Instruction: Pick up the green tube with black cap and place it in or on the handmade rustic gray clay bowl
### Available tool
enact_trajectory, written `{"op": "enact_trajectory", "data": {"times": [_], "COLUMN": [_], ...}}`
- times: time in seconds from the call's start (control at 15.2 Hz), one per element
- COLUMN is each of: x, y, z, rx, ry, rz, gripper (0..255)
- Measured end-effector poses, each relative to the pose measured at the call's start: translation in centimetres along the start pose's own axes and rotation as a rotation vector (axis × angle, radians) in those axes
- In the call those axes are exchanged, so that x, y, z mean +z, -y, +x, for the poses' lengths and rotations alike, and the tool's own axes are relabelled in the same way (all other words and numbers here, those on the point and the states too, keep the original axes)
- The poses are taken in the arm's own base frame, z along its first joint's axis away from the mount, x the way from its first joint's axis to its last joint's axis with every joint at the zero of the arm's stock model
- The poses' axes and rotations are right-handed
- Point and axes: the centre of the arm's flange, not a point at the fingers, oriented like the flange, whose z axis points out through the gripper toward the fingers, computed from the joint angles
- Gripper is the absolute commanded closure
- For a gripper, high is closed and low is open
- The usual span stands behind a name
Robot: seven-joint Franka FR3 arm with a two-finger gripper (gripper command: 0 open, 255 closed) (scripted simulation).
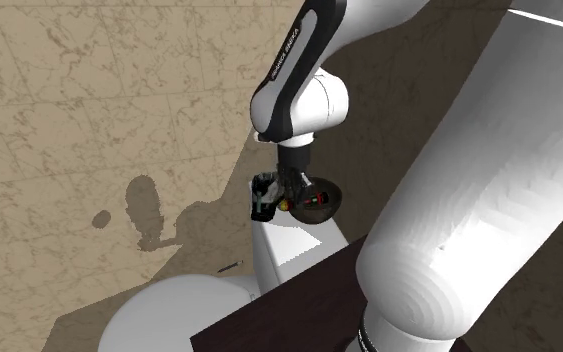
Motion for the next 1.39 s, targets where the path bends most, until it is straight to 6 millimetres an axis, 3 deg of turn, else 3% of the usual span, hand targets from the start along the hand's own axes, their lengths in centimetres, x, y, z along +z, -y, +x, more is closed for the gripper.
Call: {"op": "enact_trajectory", "data": {"times": [0.2, 0.92, 1.39], "x": [-0.6, -2.0, 1.1], "y": [-1.9, -11.2, -12.0], "z": [-1.9, -12.5, -13.4], "rx": [0.002, 0.002, 0.000], "ry": [0.000, 0.001, 0.000], "rz": [0.000, 0.001, 0.001], "gripper": [255, 255, 255]}}
